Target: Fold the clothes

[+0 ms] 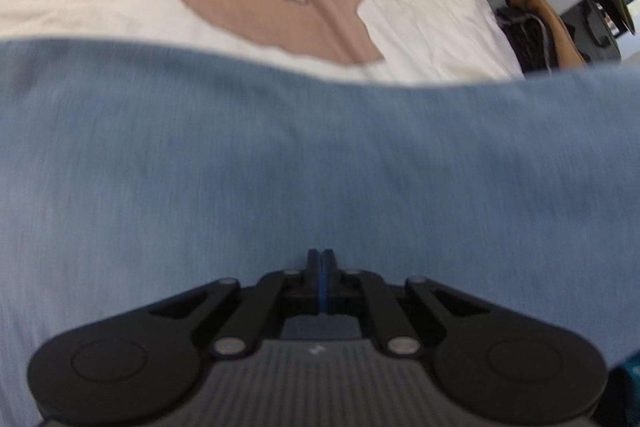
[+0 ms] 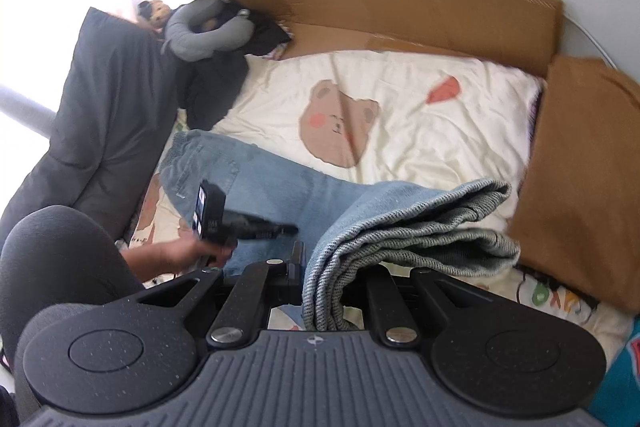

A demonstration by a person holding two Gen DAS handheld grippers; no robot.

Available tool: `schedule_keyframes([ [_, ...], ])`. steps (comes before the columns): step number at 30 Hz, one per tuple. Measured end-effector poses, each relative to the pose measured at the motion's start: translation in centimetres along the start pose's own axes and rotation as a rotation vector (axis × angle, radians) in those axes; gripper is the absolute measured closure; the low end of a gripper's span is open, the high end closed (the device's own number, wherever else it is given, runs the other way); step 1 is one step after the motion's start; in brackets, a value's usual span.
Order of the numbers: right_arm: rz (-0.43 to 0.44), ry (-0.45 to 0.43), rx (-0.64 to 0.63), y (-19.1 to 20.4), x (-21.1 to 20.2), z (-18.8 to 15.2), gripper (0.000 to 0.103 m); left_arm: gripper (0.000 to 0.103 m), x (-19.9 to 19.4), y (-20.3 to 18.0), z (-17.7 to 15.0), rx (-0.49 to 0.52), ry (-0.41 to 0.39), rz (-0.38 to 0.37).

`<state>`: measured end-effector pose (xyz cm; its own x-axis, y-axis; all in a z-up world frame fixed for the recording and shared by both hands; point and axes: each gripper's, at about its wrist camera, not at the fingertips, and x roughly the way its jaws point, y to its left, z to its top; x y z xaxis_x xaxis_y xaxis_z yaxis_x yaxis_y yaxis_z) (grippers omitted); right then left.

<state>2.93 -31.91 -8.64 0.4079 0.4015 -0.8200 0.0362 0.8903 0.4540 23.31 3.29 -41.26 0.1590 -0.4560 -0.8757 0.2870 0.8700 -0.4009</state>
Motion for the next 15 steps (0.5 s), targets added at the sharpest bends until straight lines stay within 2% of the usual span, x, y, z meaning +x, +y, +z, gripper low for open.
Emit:
schedule_keyframes([
  [7,0.020,0.006,-0.146,4.9,-0.2,3.1,0.095,0.102,-1.0,-0.6,-4.6,-0.006,0.075,-0.035],
  [15,0.064,0.032,-0.272,11.4,1.0,7.0,0.095,0.102,-1.5,-1.3,-7.0,0.020,0.089,-0.041],
])
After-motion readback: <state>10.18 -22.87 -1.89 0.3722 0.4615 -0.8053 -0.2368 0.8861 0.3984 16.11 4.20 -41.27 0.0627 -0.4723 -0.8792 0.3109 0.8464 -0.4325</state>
